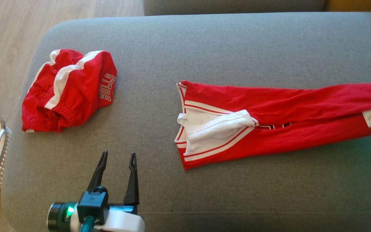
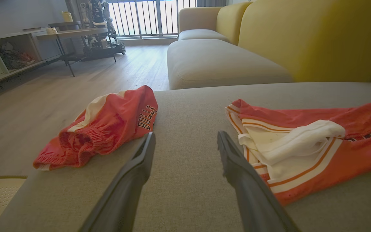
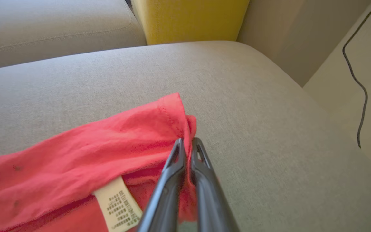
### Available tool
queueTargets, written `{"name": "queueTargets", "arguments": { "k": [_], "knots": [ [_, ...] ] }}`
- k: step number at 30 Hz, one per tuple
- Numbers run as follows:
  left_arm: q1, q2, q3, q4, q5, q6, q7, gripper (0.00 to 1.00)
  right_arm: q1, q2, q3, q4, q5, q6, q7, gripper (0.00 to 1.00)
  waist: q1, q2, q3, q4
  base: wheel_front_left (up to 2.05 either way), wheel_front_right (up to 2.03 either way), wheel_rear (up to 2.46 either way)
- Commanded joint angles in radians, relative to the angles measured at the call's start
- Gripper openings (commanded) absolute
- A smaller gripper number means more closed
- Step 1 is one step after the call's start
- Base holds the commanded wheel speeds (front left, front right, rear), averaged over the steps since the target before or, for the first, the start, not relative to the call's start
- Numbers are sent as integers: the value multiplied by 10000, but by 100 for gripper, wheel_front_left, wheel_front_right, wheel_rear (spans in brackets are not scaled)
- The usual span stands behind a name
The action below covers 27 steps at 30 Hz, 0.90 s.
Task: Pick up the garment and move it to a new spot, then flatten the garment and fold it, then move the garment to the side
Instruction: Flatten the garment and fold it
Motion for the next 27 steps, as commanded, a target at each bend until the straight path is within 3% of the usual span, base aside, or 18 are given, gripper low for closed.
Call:
{"name": "queueTargets", "arguments": {
  "k": [1,9,19,27],
  "knots": [
    [-329,-71,397,-271,78,-50,-122,100,-625,-28,413,-465,8,-6,10,0,0,0,-8,6,0,0,0],
    [-232,-249,464,29,176,-356,-122,100,-417,411,3085,-1698,1484,-6,693,0,0,0,-358,355,0,0,0],
    [-49,-370,561,177,282,-612,-122,100,1104,462,6304,-3851,4942,-6,1833,0,0,0,-621,983,0,0,0],
    [-136,-469,461,342,382,-868,-122,100,1670,464,8375,-2985,6484,-6,984,0,0,0,-595,1349,0,0,0]
  ]
}}
